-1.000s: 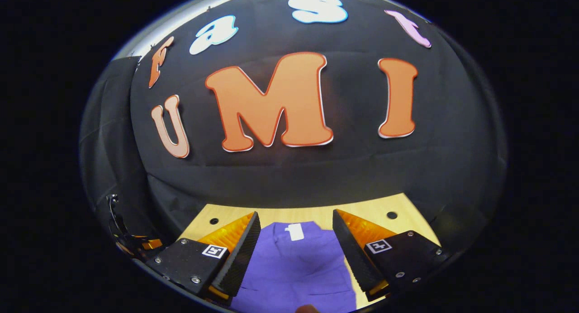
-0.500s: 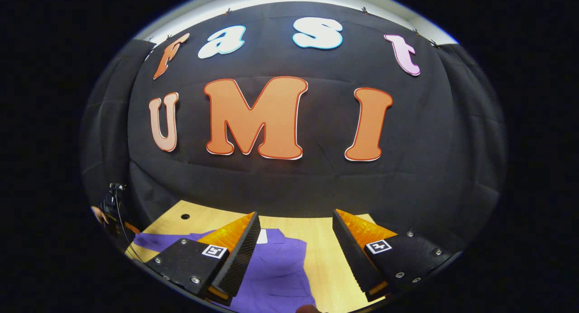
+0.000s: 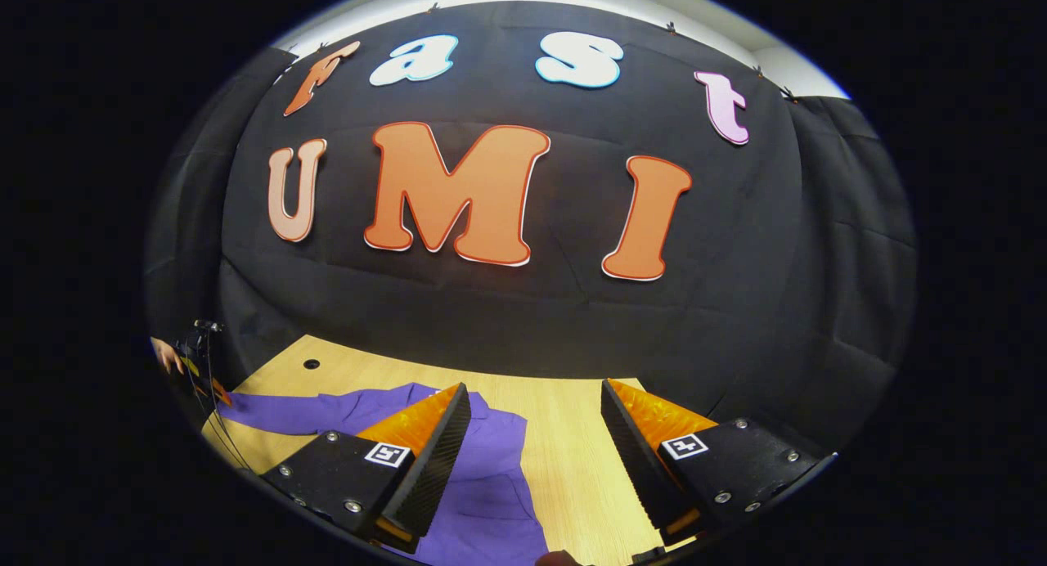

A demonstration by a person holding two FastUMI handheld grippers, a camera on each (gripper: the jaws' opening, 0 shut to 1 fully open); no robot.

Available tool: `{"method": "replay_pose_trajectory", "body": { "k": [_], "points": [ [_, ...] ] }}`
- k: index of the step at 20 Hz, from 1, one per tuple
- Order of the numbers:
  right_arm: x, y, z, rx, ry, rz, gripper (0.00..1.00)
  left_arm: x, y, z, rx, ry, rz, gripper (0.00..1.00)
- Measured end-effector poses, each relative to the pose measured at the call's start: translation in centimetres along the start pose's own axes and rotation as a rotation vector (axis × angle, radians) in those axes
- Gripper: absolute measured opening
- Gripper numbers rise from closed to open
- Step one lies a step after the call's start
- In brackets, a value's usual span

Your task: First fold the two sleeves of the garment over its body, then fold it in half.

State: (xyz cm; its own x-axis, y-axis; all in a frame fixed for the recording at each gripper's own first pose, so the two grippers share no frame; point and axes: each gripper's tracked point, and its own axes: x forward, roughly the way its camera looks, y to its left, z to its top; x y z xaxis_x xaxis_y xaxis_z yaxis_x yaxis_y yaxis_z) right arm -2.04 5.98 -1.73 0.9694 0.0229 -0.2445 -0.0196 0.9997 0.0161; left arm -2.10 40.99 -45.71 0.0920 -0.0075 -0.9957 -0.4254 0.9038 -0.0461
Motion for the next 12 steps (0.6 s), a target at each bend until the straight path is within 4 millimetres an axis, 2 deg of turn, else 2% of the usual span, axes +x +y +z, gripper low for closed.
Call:
{"method": "replay_pose_trajectory", "body": {
  "k": [5, 8, 10, 11, 12],
  "points": [
    [-0.4, 0.0, -0.5, -0.001, 0.021, -0.009, 0.95, 2.2, 0.8, -0.4, -0.008, 0.041, 0.029, 0.98],
    [-0.6, -0.1, -1.1, -0.008, 0.045, -0.005, 0.95, 2.7, 0.7, -0.1, -0.023, 0.047, 0.030, 0.98],
    [-0.8, -0.5, -1.4, -0.031, 0.053, -0.002, 0.96, 2.2, 0.4, -0.2, -0.019, 0.055, 0.033, 0.95],
    [-0.8, -1.0, -1.5, -0.045, 0.057, -0.003, 0.96, 2.5, 0.2, -0.2, -0.018, 0.059, 0.031, 0.88],
    [-0.7, -1.5, -1.4, -0.050, 0.057, -0.001, 0.95, 2.7, -0.2, -0.2, -0.019, 0.057, 0.026, 0.73]
  ]
}}
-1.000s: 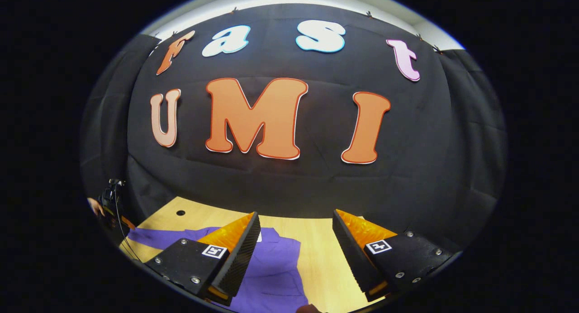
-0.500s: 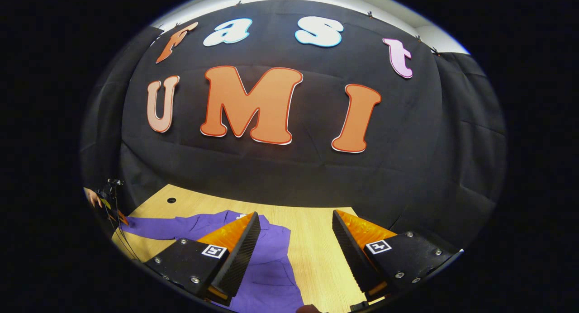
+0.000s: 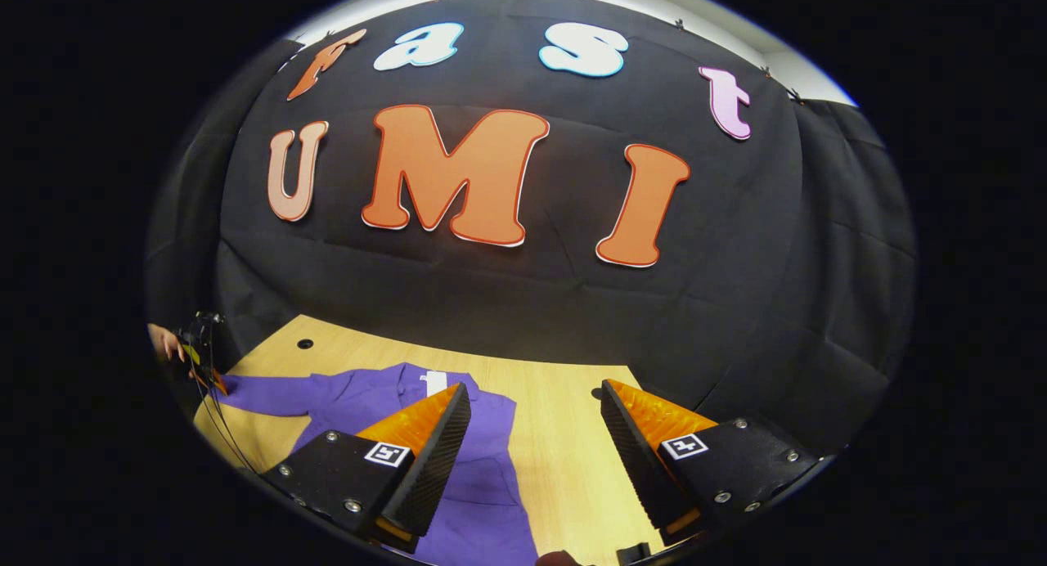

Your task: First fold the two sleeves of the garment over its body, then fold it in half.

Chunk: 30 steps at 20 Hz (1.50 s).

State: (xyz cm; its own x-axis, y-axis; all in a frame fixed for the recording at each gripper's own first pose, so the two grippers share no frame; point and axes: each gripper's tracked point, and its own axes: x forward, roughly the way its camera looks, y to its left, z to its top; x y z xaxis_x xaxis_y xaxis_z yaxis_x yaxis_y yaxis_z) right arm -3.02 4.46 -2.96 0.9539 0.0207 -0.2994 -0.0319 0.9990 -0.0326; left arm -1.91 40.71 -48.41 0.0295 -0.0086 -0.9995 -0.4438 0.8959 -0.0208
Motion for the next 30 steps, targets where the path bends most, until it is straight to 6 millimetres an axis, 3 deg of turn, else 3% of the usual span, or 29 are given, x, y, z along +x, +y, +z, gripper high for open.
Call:
{"method": "replay_pose_trajectory", "body": {
  "k": [4, 8, 15, 24, 30],
  "points": [
    [0.1, -2.4, 0.6, 0.017, -0.017, -0.001, 0.96, -0.9, -1.9, 0.2, 0.011, -0.010, -0.027, 0.10],
    [0.3, -4.3, 0.0, 0.022, -0.017, -0.005, 0.95, -4.4, -2.9, 1.0, 0.071, -0.082, -0.032, 0.06],
    [0.3, -5.9, 1.3, 0.037, -0.088, 0.029, 0.96, -14.0, -9.9, 1.8, 0.200, -0.213, -0.101, 0.04],
    [-0.1, -8.9, 0.5, 0.101, -0.139, 0.052, 0.96, -23.9, -24.3, 0.9, 0.410, -0.322, -0.208, 0.05],
    [-0.2, -10.7, -1.0, 0.133, -0.140, 0.064, 0.95, -27.2, -36.3, -1.8, 0.560, -0.352, -0.273, 0.05]
  ]
}}
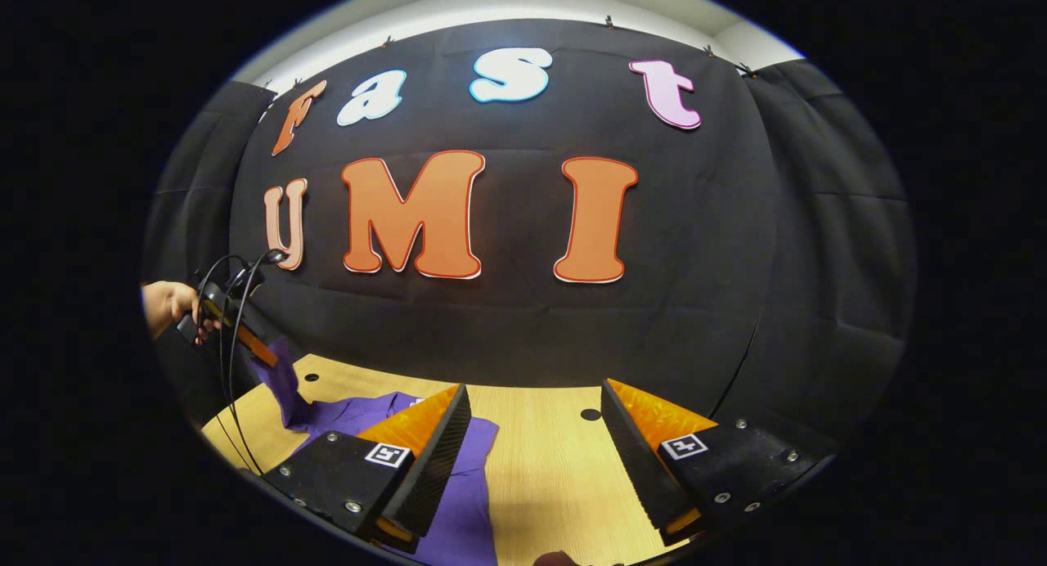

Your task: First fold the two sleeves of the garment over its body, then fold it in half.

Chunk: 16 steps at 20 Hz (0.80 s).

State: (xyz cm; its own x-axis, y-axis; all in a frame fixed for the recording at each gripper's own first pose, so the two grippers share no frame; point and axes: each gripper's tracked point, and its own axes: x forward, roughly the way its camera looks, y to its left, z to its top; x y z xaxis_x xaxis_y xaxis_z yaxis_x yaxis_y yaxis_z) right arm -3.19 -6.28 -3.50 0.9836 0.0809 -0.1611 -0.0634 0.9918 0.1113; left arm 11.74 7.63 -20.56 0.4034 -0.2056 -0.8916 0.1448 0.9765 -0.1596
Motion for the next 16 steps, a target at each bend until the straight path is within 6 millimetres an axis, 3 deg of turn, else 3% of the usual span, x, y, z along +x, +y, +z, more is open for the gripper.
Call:
{"method": "replay_pose_trajectory", "body": {
  "k": [7, 12, 13, 16],
  "points": [
    [-0.4, -2.1, -1.4, 0.029, 0.004, 0.015, 0.95, 2.1, -13.7, 2.6, 0.162, 0.004, -0.097, 0.05],
    [-0.7, -2.9, -2.8, 0.052, 0.026, 0.029, 0.95, 5.5, -20.3, 3.8, 0.247, 0.003, -0.102, 0.05],
    [-0.8, -3.2, -3.1, 0.052, 0.031, 0.031, 0.95, 6.1, -21.5, 3.9, 0.253, -0.008, -0.114, 0.07],
    [-0.9, -3.8, -3.5, 0.036, 0.043, 0.020, 0.96, 7.0, -25.3, 3.7, 0.266, -0.039, -0.179, 0.28]
  ]
}}
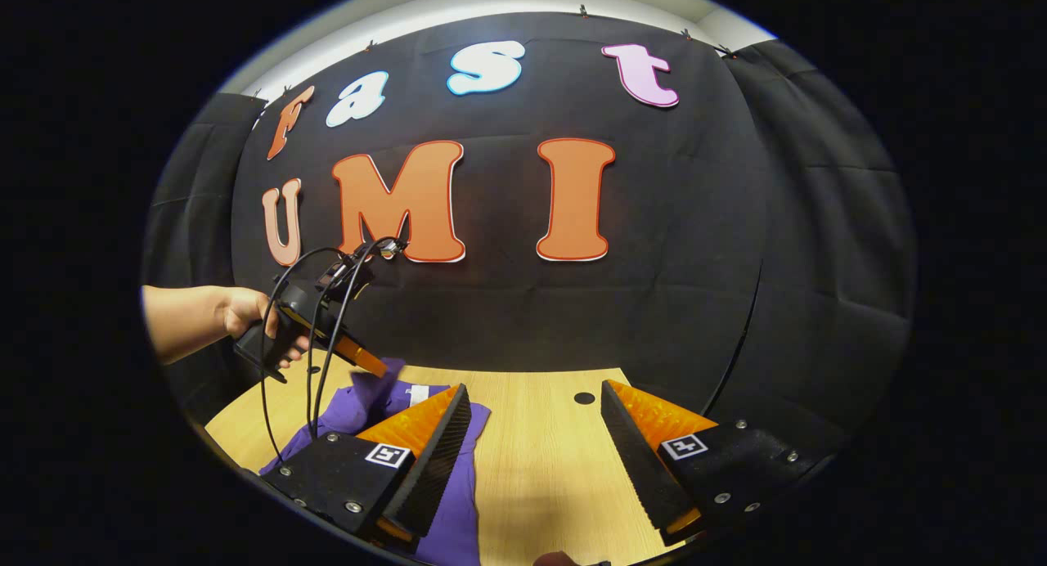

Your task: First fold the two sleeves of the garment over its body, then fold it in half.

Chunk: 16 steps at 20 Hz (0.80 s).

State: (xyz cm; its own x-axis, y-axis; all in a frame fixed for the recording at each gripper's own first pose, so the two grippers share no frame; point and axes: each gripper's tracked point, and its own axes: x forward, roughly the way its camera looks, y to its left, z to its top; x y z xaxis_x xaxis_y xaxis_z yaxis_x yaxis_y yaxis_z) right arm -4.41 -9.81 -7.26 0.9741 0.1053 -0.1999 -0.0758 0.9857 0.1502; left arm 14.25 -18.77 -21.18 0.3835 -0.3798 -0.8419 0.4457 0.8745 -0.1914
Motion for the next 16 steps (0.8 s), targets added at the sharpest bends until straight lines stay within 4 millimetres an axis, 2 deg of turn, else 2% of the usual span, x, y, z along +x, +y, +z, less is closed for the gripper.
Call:
{"method": "replay_pose_trajectory", "body": {
  "k": [1, 3, 7, 8, 9, 13, 16],
  "points": [
    [0.1, -0.1, -0.3, -0.005, 0.007, -0.001, 0.96, -0.1, -0.9, 0.1, 0.004, -0.017, -0.015, 0.37],
    [0.1, -0.2, -0.6, -0.016, 0.014, -0.003, 0.95, -0.3, -2.2, 0.4, 0.018, -0.061, -0.036, 0.49],
    [0.5, 0.5, -1.2, -0.028, 0.038, 0.012, 0.95, -3.5, -2.0, 1.5, 0.042, -0.215, -0.007, 0.85],
    [0.7, 0.8, -1.4, -0.033, 0.043, 0.022, 0.95, -4.7, -1.8, 1.9, 0.036, -0.263, 0.009, 0.90],
    [0.7, 1.2, -1.6, -0.038, 0.046, 0.026, 0.95, -6.1, -1.4, 2.1, 0.028, -0.315, 0.028, 0.93],
    [1.4, 3.0, -2.7, -0.051, 0.066, 0.051, 0.95, -13.0, 1.1, 2.2, 0.020, -0.545, 0.148, 0.95],
    [1.6, 4.4, -3.4, -0.051, 0.069, 0.061, 0.96, -19.0, 2.5, 1.1, 0.034, -0.696, 0.269, 0.96]
  ]
}}
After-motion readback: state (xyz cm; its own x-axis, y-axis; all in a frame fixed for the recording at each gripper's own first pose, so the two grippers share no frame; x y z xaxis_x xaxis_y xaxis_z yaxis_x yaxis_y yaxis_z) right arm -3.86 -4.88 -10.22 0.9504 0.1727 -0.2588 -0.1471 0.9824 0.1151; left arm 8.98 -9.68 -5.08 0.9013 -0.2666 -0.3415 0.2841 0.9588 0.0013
